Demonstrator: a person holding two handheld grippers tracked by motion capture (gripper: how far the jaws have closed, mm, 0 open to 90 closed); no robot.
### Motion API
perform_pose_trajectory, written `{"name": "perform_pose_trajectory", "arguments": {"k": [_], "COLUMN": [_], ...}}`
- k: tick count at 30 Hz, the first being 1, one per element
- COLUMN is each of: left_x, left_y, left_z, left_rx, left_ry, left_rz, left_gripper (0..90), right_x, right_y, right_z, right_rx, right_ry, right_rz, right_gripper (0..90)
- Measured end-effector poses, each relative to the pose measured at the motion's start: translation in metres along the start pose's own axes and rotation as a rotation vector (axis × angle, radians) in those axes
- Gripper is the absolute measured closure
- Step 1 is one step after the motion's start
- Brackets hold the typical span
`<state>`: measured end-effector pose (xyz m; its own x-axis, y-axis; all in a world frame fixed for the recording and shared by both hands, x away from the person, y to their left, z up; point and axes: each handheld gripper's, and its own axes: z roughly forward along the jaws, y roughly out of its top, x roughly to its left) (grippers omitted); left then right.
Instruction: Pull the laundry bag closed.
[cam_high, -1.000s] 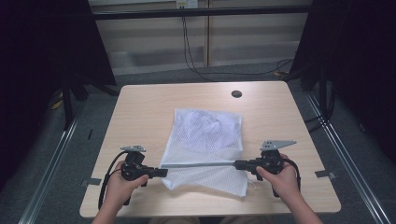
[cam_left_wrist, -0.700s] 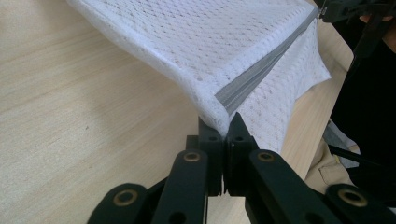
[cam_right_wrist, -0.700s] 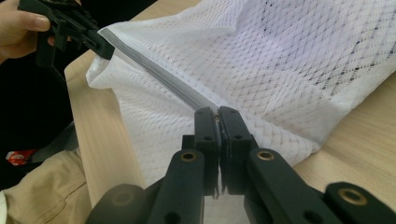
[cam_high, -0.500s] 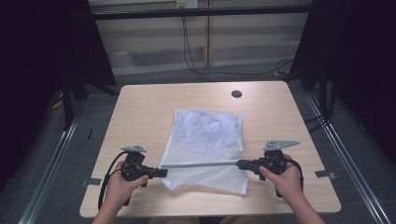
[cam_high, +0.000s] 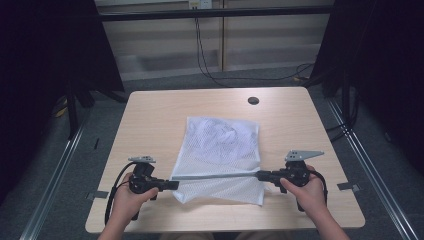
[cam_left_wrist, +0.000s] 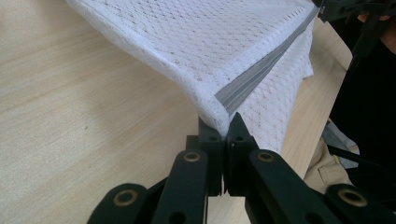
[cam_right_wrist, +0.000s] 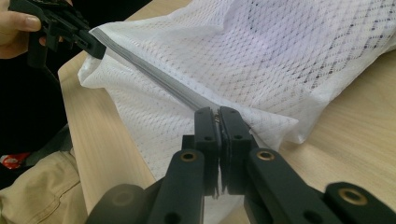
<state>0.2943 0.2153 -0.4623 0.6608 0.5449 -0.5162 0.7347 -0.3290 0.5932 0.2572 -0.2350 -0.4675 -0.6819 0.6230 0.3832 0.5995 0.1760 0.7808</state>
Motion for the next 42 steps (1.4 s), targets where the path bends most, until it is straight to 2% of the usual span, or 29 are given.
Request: {"name": "perform_pose_trajectory", "arguments": {"k": [32,38,42], "left_x": [-0.001,-0.001,-0.001], "left_y": [0.001,0.001,0.001], "left_z": [-0.001,-0.001,-0.001], "left_rx": [0.003,0.001,0.001], "left_ry": [0.008,0.006,0.001], "left_rz": [0.011,0.002,0.013], "left_gripper": [88.4,88.4,88.4], "right_x": [-0.009,-0.010,-0.010], "right_y": [-0.006,-0.006,-0.006], "right_z": [-0.008,-0.010,-0.010], "right_rx": [-0.007,-0.007,-0.008], "right_ry": [-0.030,-0.045,-0.043], "right_rz": [0.017,0.027,0.027], "right_gripper": [87.3,87.2,87.2]}}
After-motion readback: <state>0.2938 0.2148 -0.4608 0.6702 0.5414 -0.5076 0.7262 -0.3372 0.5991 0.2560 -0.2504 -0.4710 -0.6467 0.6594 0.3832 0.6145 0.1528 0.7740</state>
